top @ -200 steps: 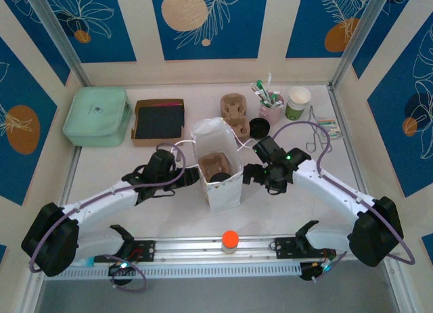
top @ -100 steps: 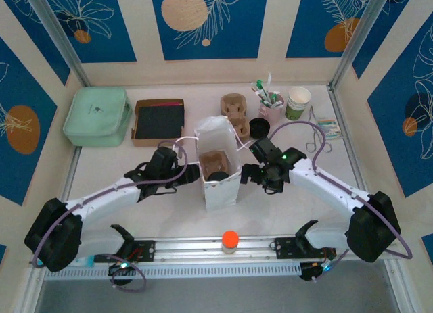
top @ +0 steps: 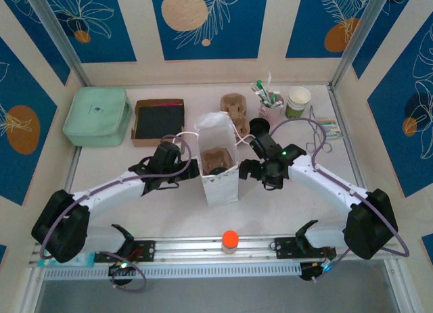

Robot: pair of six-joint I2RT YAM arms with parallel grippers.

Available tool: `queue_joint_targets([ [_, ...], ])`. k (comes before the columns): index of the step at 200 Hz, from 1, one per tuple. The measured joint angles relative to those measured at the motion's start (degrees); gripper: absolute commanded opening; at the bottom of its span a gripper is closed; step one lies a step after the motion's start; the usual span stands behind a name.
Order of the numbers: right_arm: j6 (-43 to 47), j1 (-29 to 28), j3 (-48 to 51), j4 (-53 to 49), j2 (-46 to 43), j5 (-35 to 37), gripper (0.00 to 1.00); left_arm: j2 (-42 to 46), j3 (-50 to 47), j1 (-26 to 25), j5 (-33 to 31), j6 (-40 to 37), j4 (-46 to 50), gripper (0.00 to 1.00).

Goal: Pack the takeout coffee

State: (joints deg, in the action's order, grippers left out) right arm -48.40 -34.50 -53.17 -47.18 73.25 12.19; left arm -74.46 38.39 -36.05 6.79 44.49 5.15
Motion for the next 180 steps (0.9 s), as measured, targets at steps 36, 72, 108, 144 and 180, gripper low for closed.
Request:
queue_joint_targets([
  [36,0.15,0.02,-0.31,-0.02,0.00,0.48,0.99,-0.79,0.74,0.76,0.20,-0.48,0.09,0.68],
  [72,0.17,0.02,-0.31,-0.44,0.00,0.94,0.99,-0.70,2.05,1.99,0.20,-1.62,1.05,0.69],
  [108,0.20,0.02,-0.70,-2.93,-0.92,3.41,0.99,0.92,3.37,3.50,0.15,-3.28,2.99,0.72],
  [144,1.27,1.36,-2.89,-6.03,-3.80,6.19,0.99,3.21,3.41,6.60,0.17,-5.03,5.35,0.79],
  [180,3.50,3.52,-4.02,-7.74,-6.40,7.19,0.99,7.67,3.48,9.64,-0.02,-6.86,8.72,0.84],
])
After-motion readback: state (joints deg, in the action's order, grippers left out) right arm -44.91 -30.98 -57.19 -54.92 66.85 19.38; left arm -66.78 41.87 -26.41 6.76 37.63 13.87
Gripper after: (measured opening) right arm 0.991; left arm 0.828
